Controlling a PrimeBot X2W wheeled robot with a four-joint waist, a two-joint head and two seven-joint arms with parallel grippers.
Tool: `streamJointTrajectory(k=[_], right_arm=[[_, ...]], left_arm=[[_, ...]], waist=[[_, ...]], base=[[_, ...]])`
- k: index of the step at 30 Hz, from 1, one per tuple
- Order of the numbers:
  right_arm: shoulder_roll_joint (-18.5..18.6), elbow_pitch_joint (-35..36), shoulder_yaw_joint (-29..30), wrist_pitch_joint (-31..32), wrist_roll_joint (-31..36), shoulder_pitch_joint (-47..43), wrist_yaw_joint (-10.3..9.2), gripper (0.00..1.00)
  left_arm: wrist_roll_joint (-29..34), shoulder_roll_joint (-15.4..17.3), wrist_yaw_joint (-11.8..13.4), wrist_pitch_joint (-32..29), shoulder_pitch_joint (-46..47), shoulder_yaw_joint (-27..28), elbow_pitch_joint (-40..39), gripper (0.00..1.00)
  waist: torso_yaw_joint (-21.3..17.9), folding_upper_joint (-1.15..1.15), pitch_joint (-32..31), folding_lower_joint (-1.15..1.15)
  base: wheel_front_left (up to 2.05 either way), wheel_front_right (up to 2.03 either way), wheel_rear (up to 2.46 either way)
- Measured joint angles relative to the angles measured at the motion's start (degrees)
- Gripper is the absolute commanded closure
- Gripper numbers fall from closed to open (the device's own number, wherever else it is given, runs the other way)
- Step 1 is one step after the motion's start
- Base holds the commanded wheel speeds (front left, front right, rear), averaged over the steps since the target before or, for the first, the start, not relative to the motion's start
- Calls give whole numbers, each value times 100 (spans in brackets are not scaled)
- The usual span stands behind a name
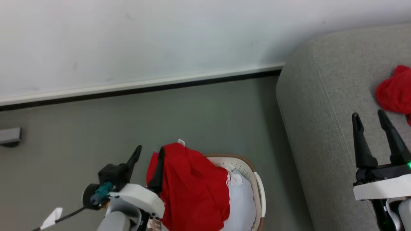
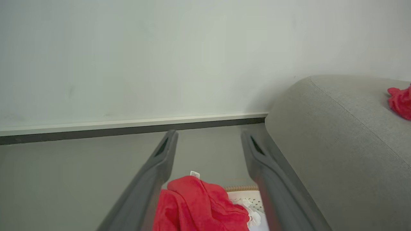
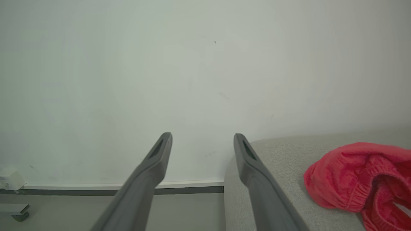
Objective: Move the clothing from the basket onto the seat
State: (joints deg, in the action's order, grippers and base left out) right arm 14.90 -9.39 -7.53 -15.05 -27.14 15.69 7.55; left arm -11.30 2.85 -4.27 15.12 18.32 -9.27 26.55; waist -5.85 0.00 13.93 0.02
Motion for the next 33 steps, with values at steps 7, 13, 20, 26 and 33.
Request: streamJointTrajectory(k=[7,13,20,26,33], right_arm=[[-54,183,175,0,45,263,0,0],[-122,336,241,-1,48,531,0,0],[-320,479,248,-9,51,821,0,0],[-413,590,364,-9,26,1055,0,0],[-527,753,426,-9,-10,1338,0,0]], left_arm=[[-1,-2,-134,-30,648,-274,1078,0],[9,15,-237,-151,1207,-554,1959,0],[-73,5,-302,-401,1840,-954,2952,0],[-145,-1,-311,-689,2362,-1173,3674,0],[-327,2,-312,-1289,2828,-1424,4324,0]], waist=[[-223,0,549,0],[-426,0,1042,0],[-676,0,1637,0],[-898,0,2158,-1],[-1163,0,2712,-1]], base=[[0,0,0],[0,0,0],[0,0,0],[0,0,0],[0,0,0]])
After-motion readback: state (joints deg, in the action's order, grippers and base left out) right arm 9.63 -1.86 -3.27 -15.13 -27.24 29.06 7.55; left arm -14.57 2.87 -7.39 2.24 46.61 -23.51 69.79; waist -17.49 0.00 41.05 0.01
